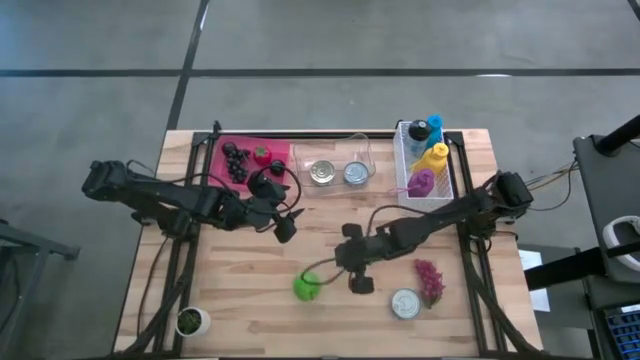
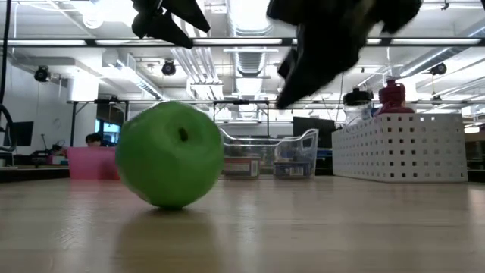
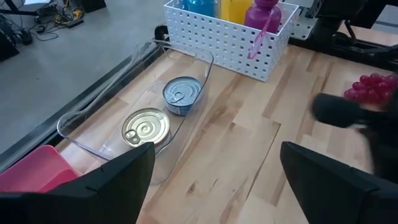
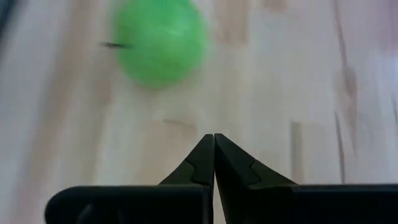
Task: Pick & Place Food Item
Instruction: Put the green apple into the pink bin
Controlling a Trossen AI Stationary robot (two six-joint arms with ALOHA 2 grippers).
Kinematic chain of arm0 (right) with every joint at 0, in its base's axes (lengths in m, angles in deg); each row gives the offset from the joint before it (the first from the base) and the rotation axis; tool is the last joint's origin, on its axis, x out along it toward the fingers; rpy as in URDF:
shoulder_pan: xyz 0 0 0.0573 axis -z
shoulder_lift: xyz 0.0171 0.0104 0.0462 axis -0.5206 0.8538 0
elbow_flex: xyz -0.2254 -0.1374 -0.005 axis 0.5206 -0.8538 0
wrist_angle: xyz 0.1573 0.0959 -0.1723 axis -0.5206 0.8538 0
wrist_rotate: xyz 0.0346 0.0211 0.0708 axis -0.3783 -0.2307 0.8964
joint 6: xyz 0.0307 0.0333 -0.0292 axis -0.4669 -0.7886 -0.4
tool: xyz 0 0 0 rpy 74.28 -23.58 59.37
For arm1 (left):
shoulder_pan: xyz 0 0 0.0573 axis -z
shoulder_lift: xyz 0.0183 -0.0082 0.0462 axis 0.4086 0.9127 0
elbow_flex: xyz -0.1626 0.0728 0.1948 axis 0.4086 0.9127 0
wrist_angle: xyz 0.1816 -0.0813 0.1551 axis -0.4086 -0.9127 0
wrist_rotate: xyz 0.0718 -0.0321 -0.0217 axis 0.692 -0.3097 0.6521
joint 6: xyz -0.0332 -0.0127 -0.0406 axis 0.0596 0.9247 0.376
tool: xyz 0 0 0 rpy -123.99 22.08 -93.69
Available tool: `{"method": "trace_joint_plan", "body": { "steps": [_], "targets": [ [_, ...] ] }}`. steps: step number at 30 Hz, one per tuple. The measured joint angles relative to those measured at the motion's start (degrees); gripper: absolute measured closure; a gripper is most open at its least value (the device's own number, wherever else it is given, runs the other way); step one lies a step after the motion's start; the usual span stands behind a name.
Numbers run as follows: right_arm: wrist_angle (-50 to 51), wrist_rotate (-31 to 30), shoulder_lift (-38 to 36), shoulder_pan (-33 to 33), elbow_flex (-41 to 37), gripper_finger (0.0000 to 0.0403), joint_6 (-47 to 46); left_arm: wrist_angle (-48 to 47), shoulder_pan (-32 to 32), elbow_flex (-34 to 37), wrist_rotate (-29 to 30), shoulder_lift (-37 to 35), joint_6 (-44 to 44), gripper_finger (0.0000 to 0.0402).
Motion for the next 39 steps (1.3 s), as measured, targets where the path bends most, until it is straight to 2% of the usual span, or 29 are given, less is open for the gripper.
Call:
{"method": "trace_joint_plan", "body": {
  "steps": [6, 11, 14, 20, 24, 31, 35, 39],
  "targets": [
    [0.66, 0.3, -1.87, -4.32, 1.65, 0.0394, 2.91, -0.01, 0.0, 0.01, 0.0, 0.0, -0.07, 0.0043],
    [2.65, -0.97, -6.54, -7.47, 0.9, 0.0394, 2.8, -0.03, 0.0, 0.01, 0.0, 0.0, -0.17, 0.004],
    [2.69, -5.33, -10.59, -9.54, -0.96, 0.0394, 2.05, -0.01, 0.02, 0.01, 0.0, 0.0, -0.17, 0.0039],
    [1.72, -17.96, -19.64, -13.49, -7.06, 0.0394, -1.02, 0.01, 0.09, 0.06, -0.59, 0.07, -2.96, 0.0044],
    [-2.78, -23.67, -24.1, -15.09, -11.8, 0.0394, -2.66, 0.09, 1.75, 0.06, -3.5, 0.9, -11.18, 0.0049],
    [-11.26, -23.89, -29.84, -15.5, -18.97, 0.0394, -2.92, 2.36, 7.21, 0.06, -9.54, 3.3, -22.9, 0.0055],
    [-12.19, -23.91, -31.78, -15.46, -21.02, 0.0394, -1.71, 3.8, 10.17, 0.06, -14.72, 6.17, -24.02, 0.0053],
    [-15.14, -23.9, -32.77, -15.46, -22.13, 0.0394, -0.42, 9.06, 11.88, 0.06, -17.4, 10.83, -24.01, 0.0048]
  ]
}}
